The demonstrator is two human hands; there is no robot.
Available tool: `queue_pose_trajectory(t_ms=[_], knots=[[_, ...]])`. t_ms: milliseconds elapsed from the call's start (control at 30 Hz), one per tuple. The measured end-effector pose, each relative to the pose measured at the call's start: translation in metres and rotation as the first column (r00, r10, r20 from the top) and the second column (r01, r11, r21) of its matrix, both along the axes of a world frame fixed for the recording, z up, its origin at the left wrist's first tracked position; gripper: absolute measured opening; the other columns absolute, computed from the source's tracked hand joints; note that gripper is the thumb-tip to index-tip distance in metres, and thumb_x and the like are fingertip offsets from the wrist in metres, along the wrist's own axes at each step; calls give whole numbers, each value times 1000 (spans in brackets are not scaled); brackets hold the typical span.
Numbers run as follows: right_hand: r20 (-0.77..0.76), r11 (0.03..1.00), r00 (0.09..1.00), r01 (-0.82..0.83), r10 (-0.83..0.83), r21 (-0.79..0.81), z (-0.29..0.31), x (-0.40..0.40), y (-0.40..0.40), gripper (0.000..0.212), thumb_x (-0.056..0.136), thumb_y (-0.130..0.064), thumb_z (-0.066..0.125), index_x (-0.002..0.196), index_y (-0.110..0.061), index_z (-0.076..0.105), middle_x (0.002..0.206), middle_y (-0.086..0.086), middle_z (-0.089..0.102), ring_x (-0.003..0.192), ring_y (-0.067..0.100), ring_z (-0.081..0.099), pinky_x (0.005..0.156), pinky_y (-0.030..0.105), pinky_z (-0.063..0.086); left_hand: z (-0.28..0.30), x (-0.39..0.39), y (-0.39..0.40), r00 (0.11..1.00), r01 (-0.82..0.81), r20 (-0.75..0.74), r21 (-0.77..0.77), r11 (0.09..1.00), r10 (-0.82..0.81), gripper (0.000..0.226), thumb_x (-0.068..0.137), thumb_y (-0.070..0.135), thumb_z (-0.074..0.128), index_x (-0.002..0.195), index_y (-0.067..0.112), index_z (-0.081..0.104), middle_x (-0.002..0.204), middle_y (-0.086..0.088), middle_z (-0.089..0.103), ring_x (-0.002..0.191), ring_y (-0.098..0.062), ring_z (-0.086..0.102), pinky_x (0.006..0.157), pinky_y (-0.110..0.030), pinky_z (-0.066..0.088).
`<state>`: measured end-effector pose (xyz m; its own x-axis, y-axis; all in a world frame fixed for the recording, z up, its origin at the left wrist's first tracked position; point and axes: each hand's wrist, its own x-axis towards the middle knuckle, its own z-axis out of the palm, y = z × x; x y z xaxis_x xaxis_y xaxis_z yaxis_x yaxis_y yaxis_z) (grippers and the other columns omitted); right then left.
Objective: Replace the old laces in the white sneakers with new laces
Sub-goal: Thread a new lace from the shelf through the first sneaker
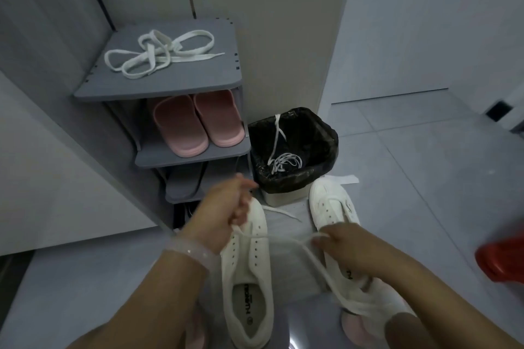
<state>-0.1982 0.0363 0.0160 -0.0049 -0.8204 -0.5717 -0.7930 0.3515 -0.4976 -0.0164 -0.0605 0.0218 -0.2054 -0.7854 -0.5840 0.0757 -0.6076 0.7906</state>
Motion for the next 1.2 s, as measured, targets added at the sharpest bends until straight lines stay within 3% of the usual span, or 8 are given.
queue_pose_trajectory(t_ms=[133, 300, 367, 533, 633, 800, 1033, 1200], knots=[[589, 804, 550, 457, -592, 380, 5, 32, -13, 44, 97, -38, 41, 64, -14, 58, 46, -2, 55, 38, 11, 38, 41, 21, 29, 8, -15, 40, 773, 625, 218, -99, 775, -595, 41, 94, 13, 41, 60, 16, 64, 51, 1, 58, 39, -9, 48, 42, -17, 40], [711, 638, 154, 597, -686, 486, 3, 47, -23, 27, 97, -22, 46, 80, -10, 64, 57, 1, 66, 31, 4, 37, 36, 15, 28, 14, 2, 40, 352, 920, 353, 39, 390, -867, 29, 91, 12, 45, 83, 5, 72, 77, -1, 67, 73, -8, 61, 79, -25, 51], [766, 648, 186, 673, -615, 357, 5, 42, -26, 23, 97, -19, 45, 87, -8, 62, 50, -3, 58, 30, 2, 34, 33, 14, 26, 12, 7, 35, 329, 920, 358, 88, 382, -874, 25, 91, 15, 50, 104, 4, 68, 92, -6, 69, 82, -8, 61, 86, -25, 50], [758, 981, 627, 175, -179, 86, 21, 44, -5, 23, 94, -33, 48, 82, -20, 63, 56, -9, 55, 46, 2, 49, 42, 14, 35, 7, 1, 19, 917, 394, -13, 181, 901, -398, 36, 99, 28, 35, 104, 3, 60, 86, -11, 68, 76, -18, 64, 76, -29, 50], [666, 958, 732, -272, 142, 94, 25, 46, 6, 21, 97, -29, 46, 86, -27, 64, 63, -13, 60, 56, 4, 52, 46, 12, 37, 8, -3, 15, 920, 219, -382, 310, 925, -90, 37, 99, 27, 34, 102, -2, 56, 76, -18, 71, 65, -25, 70, 63, -34, 58], [594, 806, 748, -529, 296, 265, 34, 32, 9, 22, 97, -21, 48, 103, -10, 66, 67, -8, 57, 45, 0, 47, 46, 7, 39, 6, 2, -5, 896, -234, -309, 279, 931, 318, 21, 95, 6, 40, 77, 3, 49, 62, -11, 62, 36, -8, 52, 35, -12, 39], [470, 997, 879, 75, -77, 22, 43, 21, -11, 28, 100, -27, 38, 83, -17, 58, 68, 0, 51, 54, 11, 48, 45, 16, 40, 23, 19, -16, 935, -291, -232, -70, 954, 268, 23, 95, 0, 39, 81, 9, 54, 71, -5, 61, 34, -2, 44, 35, -11, 34], [649, 776, 760, 394, 25, -492, 86, 45, -57, 25, 99, -20, 35, 85, -14, 55, 66, -1, 52, 62, 11, 53, 62, 19, 49, 46, 37, -20, 900, -368, -350, -287, 884, 261, 21, 95, 4, 42, 92, 17, 59, 68, 9, 71, 64, -2, 65, 66, -14, 55]])
